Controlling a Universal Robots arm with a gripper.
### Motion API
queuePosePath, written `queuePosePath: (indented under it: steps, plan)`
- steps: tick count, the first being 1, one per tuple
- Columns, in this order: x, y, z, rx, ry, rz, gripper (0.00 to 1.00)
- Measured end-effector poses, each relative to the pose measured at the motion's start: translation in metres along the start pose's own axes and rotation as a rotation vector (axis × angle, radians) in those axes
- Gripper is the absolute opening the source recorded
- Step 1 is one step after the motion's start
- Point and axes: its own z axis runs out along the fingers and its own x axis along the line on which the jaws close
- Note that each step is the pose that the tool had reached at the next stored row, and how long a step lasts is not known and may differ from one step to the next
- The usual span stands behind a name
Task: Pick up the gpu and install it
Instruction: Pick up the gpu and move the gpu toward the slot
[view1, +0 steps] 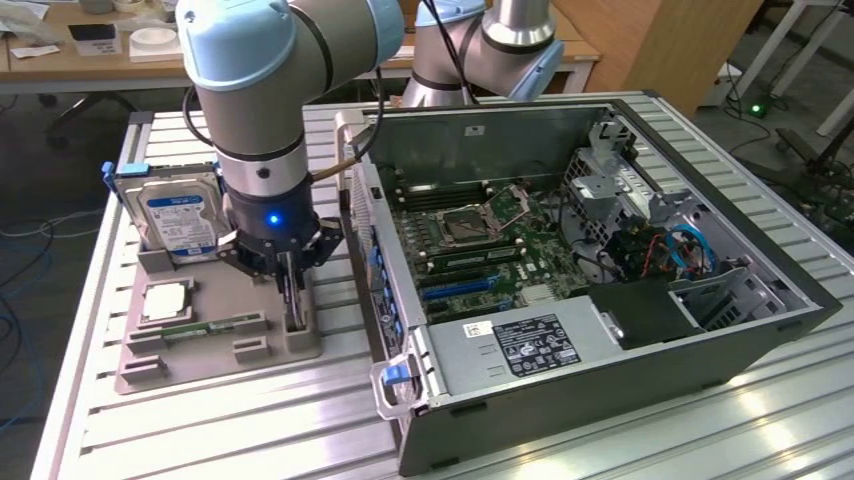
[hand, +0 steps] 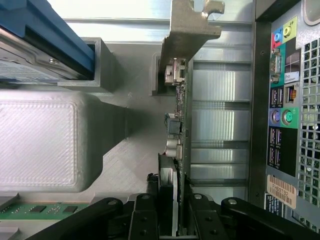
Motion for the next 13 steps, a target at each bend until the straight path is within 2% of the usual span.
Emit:
queuePosePath:
  steps: [6, 13]
  plan:
    - [0.0000, 0.0001, -0.0011, -0.0002, -0.0002, 0.000, 0.28]
    - [-0.0001, 0.0003, -0.0087, -0.0002, -0.0001, 0.000, 0.28]
